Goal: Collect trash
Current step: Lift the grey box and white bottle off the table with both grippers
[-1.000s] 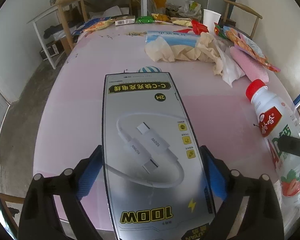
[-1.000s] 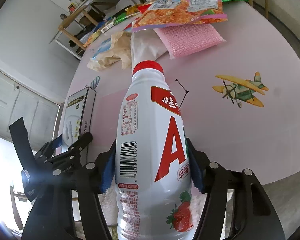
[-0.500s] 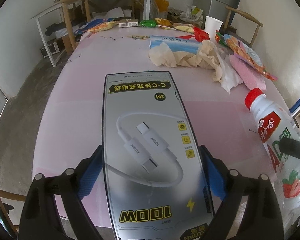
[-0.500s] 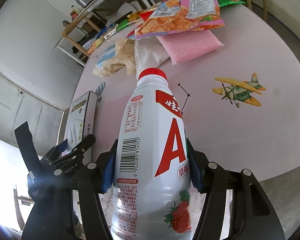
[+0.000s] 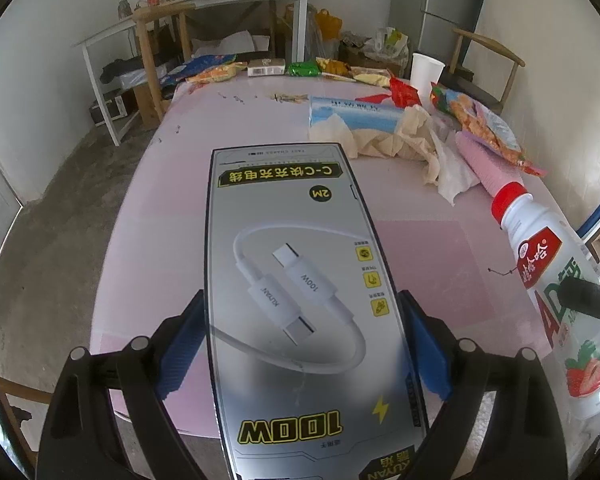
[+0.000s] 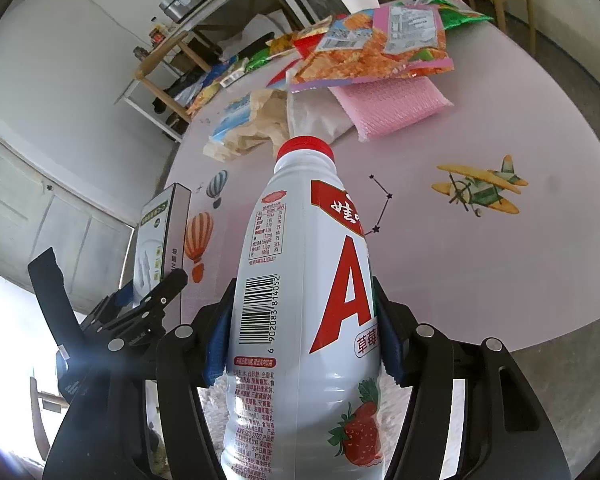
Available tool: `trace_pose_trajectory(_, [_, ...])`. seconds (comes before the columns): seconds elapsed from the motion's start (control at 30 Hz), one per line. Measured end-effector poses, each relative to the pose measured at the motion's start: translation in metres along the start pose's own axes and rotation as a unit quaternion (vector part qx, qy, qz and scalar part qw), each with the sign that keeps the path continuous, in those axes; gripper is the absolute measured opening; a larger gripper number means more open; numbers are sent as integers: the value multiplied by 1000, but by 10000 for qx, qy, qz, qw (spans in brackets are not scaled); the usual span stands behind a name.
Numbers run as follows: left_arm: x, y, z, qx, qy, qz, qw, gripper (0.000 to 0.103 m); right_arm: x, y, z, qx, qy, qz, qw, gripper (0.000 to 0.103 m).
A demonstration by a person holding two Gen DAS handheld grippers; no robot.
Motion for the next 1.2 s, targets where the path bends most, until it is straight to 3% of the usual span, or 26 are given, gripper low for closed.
trace_pose_trajectory(0.6, [43,3,-1,-45,109,-408,9991,89,18,-1,12,117,252,-268,9993,57])
trace_pose_trajectory(1.2, [83,11,-27,-327,152,-805,9961,89,50,-5,-1,-7,663,-679,9955,57])
Point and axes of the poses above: each gripper's, at about its wrist camera, not at the fingertips, and x roughly against the way its jaws point, z to its left, y to its top, the point moved 2 cm from there along -x, roughly the way its jaws point, and after that the axes turned 8 degrees about -x, right-handed, at the moved point
